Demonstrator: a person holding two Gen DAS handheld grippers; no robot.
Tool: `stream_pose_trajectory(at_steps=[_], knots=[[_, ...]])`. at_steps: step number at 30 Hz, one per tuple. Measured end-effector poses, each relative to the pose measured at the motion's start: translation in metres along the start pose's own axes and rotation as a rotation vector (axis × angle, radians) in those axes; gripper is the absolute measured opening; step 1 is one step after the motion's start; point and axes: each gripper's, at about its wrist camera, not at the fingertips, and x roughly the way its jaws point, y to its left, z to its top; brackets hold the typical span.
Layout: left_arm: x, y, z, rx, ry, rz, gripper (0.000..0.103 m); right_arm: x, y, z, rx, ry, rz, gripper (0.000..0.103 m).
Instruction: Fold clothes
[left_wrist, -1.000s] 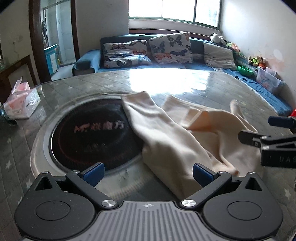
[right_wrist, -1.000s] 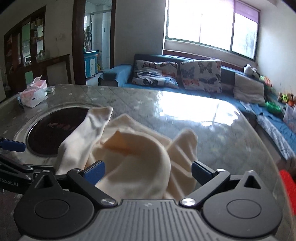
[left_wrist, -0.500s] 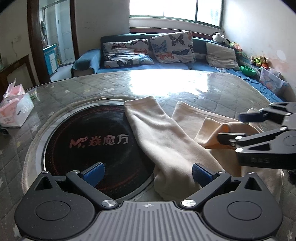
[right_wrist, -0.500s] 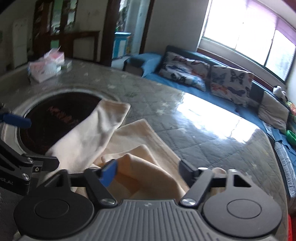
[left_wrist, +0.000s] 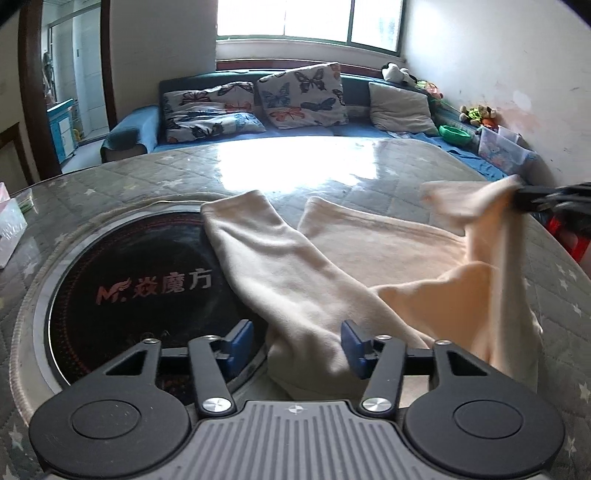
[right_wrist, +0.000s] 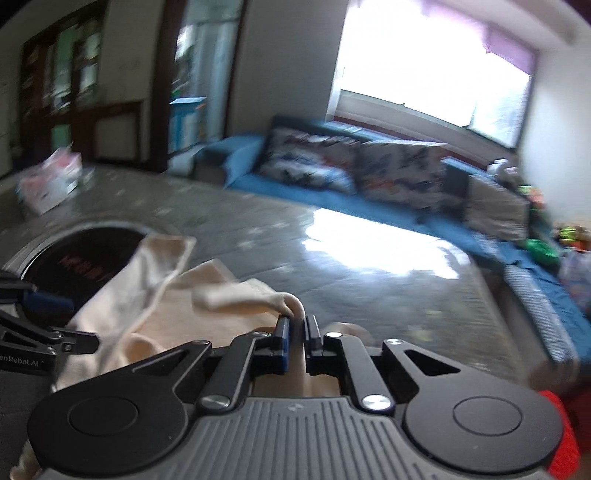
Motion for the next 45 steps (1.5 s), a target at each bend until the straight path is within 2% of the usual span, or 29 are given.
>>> stream_pose_trajectory(at_steps=[4, 6, 8, 10, 13, 19, 21, 24, 25, 27, 29, 34, 36, 41, 45], knots=[[0.0, -0.002, -0.005, 0.021, -0.005, -0.019, 0.036, -0.039, -0.029, -0.022, 0.086, -0.022, -0.13, 0.007], [-0.002, -0.004, -0.008, 0.038, -0.008, -0.019, 0.026, -0.055, -0.043, -0.036, 0.122, -0.014, -0.202, 0.005], [-0.005, -0.006, -0.011, 0.053, -0.01, -0.017, 0.022, -0.065, -0.057, -0.052, 0.167, 0.011, -0.265, 0.005], [-0.01, -0.006, -0.016, 0.064, -0.009, -0.02, 0.021, -0.073, -0.071, -0.069, 0.213, 0.042, -0.315, 0.005], [-0.018, -0.009, -0.026, 0.086, -0.001, -0.012, 0.021, -0.08, -0.088, -0.088, 0.261, 0.085, -0.344, 0.005], [-0.039, -0.012, -0.041, 0.116, 0.009, 0.0, 0.021, -0.08, -0.085, -0.078, 0.24, 0.056, -0.271, 0.012], [-0.044, -0.011, -0.039, 0.115, 0.011, 0.001, 0.024, -0.07, -0.078, -0.068, 0.225, 0.055, -0.212, 0.019], [-0.048, -0.009, -0.023, 0.105, -0.018, 0.011, 0.028, -0.05, -0.064, -0.057, 0.187, 0.068, -0.131, 0.02], [-0.049, -0.009, -0.017, 0.102, -0.028, 0.015, 0.03, -0.043, -0.06, -0.054, 0.175, 0.074, -0.11, 0.02], [-0.047, -0.008, -0.005, 0.101, -0.049, 0.03, 0.041, -0.03, -0.052, -0.049, 0.154, 0.085, -0.069, 0.02], [-0.039, -0.01, 0.008, 0.107, -0.065, 0.05, 0.041, -0.018, -0.047, -0.044, 0.141, 0.096, -0.036, 0.02], [-0.001, -0.012, 0.038, 0.098, -0.049, 0.081, 0.041, 0.008, -0.039, -0.032, 0.127, 0.129, 0.042, 0.022], [0.014, -0.012, 0.046, 0.105, -0.04, 0.085, 0.041, 0.019, -0.039, -0.027, 0.126, 0.144, 0.067, 0.028], [0.048, -0.013, 0.057, 0.134, -0.013, 0.107, 0.041, 0.043, -0.043, -0.021, 0.14, 0.177, 0.112, 0.033], [0.066, -0.009, 0.061, 0.124, 0.005, 0.098, 0.041, 0.063, -0.045, -0.02, 0.161, 0.204, 0.135, 0.034]])
